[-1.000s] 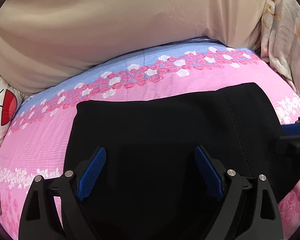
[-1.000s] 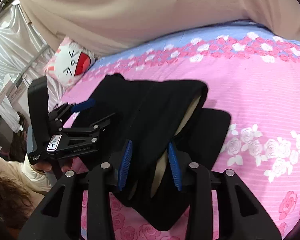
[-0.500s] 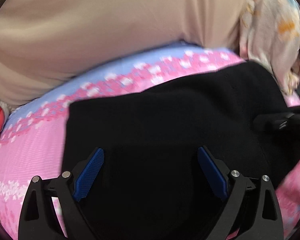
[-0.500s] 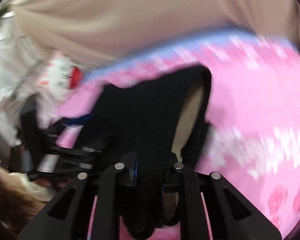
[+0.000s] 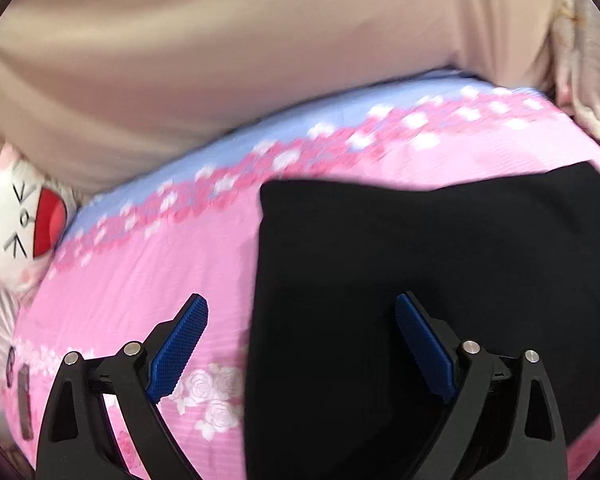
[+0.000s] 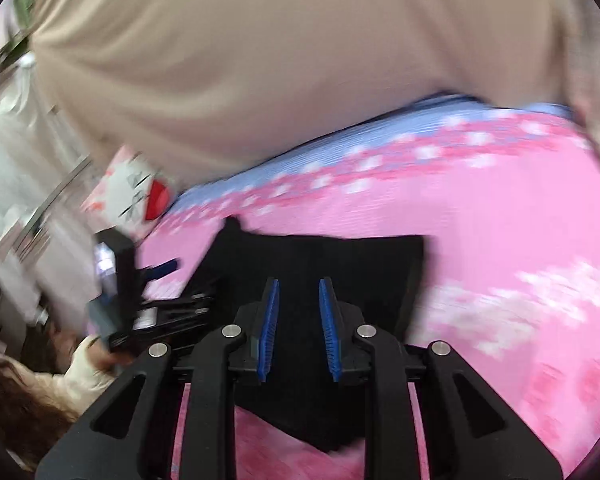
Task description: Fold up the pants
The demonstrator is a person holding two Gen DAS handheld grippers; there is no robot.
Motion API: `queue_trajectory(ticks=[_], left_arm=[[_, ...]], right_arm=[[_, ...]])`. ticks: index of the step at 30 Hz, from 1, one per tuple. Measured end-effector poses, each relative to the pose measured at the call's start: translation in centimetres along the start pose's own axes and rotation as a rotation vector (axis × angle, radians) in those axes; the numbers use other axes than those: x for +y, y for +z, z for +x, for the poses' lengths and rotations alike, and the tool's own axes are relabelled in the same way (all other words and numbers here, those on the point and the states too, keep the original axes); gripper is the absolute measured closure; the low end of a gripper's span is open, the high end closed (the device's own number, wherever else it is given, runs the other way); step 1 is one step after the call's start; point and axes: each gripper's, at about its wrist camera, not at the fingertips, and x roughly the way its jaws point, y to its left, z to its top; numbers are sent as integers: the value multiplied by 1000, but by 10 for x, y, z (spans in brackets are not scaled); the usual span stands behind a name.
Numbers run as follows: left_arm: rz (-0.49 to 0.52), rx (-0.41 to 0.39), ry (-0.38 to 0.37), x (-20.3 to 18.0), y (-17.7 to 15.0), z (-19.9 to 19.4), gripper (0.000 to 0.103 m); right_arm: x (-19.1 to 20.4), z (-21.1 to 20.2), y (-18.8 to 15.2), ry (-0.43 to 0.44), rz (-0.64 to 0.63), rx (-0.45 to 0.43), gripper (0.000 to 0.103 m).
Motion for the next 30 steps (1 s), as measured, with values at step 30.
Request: queue_trajectory(ticks=[30], left_arm=[[-78, -34, 60, 93, -36, -32, 5]], right_arm=[[128, 273, 50, -114, -191, 279, 82]])
